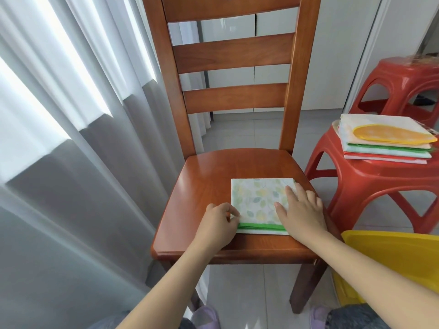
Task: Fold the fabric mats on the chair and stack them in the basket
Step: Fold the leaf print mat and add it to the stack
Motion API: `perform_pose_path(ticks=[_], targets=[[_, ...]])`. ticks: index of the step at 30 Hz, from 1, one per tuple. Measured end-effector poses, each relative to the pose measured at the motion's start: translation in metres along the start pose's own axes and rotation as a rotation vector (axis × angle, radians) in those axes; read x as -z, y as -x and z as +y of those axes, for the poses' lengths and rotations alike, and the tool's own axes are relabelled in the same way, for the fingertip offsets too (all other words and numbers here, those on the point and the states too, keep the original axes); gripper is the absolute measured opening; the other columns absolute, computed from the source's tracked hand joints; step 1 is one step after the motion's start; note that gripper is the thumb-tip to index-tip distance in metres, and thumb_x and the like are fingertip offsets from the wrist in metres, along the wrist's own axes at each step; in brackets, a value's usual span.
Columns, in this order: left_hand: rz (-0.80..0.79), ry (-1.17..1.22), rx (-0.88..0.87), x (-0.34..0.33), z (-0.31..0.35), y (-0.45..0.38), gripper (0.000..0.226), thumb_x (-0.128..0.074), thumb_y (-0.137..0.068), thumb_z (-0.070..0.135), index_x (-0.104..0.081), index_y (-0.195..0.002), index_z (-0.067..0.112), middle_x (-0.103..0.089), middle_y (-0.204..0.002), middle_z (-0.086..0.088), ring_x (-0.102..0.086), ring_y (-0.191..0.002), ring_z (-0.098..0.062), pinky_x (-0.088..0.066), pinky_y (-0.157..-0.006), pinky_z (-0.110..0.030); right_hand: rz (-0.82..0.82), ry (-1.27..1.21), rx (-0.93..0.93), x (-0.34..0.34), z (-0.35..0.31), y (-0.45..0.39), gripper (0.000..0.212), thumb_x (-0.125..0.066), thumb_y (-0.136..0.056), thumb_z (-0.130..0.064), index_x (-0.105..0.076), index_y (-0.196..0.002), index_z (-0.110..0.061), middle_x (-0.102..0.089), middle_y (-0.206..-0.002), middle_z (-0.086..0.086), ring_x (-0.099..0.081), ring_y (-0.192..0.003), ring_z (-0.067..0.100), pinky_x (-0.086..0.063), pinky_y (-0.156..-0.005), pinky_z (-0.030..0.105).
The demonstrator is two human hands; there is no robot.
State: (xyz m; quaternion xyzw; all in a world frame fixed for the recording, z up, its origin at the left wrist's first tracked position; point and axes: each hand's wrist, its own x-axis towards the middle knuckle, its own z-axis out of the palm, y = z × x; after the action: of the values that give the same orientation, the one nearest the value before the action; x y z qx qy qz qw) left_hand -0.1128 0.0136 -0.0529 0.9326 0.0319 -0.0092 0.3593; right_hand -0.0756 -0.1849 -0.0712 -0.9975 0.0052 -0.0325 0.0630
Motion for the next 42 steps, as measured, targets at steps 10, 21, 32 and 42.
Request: perform_pose_path(ticks=[10,21,32,42], targets=[[-0.020,0.042,0.285,-0.014,0.028,-0.045,0.038,-0.067,-0.082,0.038,-0.057,-0.102,0.008,-0.061,-0.092,-0.002,-0.057,-0.079,-0.019,-0.041,-0.054,-0.027,0.086,-0.377,-0.124,0.011,0.007,0.005,0.052,-0.048,-0.093,-0.035,-0.038,-0.140,-0.016,-0.045,-0.135,0.005,-0.036,-0.126,0.024,-0.036,-0.104,0.033],[0.054,0.562,-0.101,-0.029,0.114,-0.054,0.043,-0.053,-0.093,0.017,-0.044,-0.135,0.021,-0.059,-0.121,0.006,-0.059,-0.109,-0.014,-0.050,-0.095,-0.038,0.116,-0.940,-0.164,0.075,0.083,0.000,0.057,-0.061,-0.088,-0.022,-0.040,-0.141,-0.020,-0.038,-0.145,0.000,-0.035,-0.134,0.016,-0.028,-0.107,0.029],[0.036,0.626,-0.202,-0.084,0.260,-0.122,0.031,-0.056,-0.092,0.019,-0.037,-0.115,0.028,-0.056,-0.114,-0.002,-0.063,-0.095,-0.020,-0.054,-0.072,-0.032,0.325,-0.856,-0.205,0.146,0.208,-0.058,0.049,-0.061,-0.088,-0.019,-0.047,-0.135,-0.009,-0.042,-0.144,0.006,-0.038,-0.134,0.017,-0.027,-0.109,0.027],[-0.084,0.388,-0.238,-0.150,0.314,-0.233,0.053,-0.056,-0.092,0.030,-0.039,-0.140,0.016,-0.042,-0.143,-0.008,-0.048,-0.125,-0.025,-0.042,-0.102,-0.034,0.265,-0.776,-0.293,0.144,0.281,-0.167,0.058,-0.057,-0.091,-0.026,-0.037,-0.142,-0.007,-0.032,-0.151,0.007,-0.031,-0.138,0.021,-0.028,-0.109,0.032]])
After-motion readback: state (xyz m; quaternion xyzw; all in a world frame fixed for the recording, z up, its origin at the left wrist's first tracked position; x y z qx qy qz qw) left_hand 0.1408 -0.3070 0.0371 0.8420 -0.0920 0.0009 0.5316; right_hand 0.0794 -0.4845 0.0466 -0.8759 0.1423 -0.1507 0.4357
